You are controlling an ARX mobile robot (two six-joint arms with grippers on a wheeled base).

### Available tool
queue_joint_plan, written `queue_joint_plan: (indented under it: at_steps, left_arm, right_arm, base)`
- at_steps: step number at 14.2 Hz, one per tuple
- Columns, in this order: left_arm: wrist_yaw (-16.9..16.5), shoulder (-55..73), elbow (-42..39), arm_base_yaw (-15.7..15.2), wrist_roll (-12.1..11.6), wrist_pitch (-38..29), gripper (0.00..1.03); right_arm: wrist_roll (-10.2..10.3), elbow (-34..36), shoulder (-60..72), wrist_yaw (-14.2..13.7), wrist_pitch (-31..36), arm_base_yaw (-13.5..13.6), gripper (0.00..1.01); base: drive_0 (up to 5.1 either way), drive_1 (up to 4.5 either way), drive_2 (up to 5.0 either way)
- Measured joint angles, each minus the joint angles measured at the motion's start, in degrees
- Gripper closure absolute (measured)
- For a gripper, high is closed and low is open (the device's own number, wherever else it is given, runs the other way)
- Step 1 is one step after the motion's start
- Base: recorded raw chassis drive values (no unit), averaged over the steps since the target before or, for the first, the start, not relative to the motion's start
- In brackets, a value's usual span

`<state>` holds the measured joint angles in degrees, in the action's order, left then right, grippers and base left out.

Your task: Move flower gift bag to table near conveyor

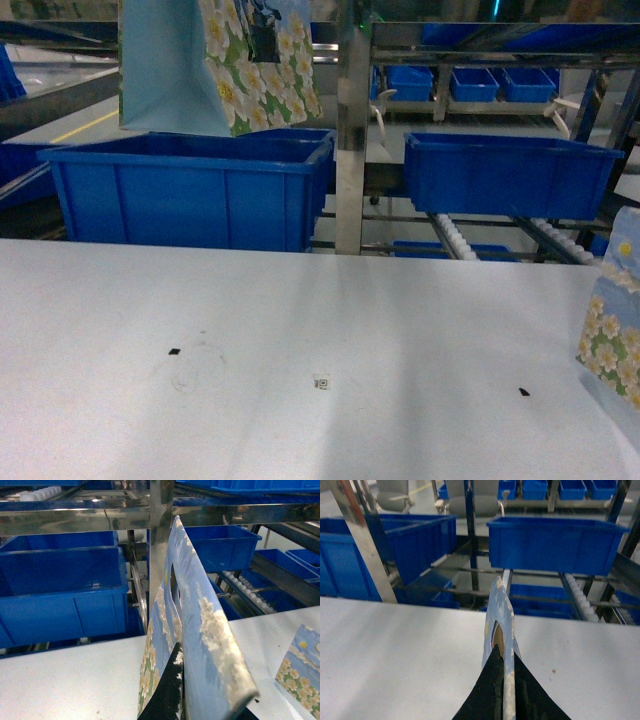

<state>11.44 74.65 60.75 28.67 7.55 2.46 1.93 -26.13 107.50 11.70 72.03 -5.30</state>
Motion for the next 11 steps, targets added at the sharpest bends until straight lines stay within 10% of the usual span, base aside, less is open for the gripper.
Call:
queue_joint_plan:
  at_steps: [4, 11]
  left_arm:
    - [0.02, 0.0, 0.0, 0.02, 0.0, -0.02, 1.01]
    - [0.02, -0.02, 0.0, 0.0, 0.0, -0.09, 1.01]
  right_arm:
    - [-1.38, -0.52, 3.87, 2.6, 0.79, -1.14, 0.93]
    - [-0.48, -0.42, 0.31, 3.63, -4.98, -0.66, 0.14]
  base:
    - [0.0, 0.0, 0.0]
    - [0.0, 0.0, 0.0]
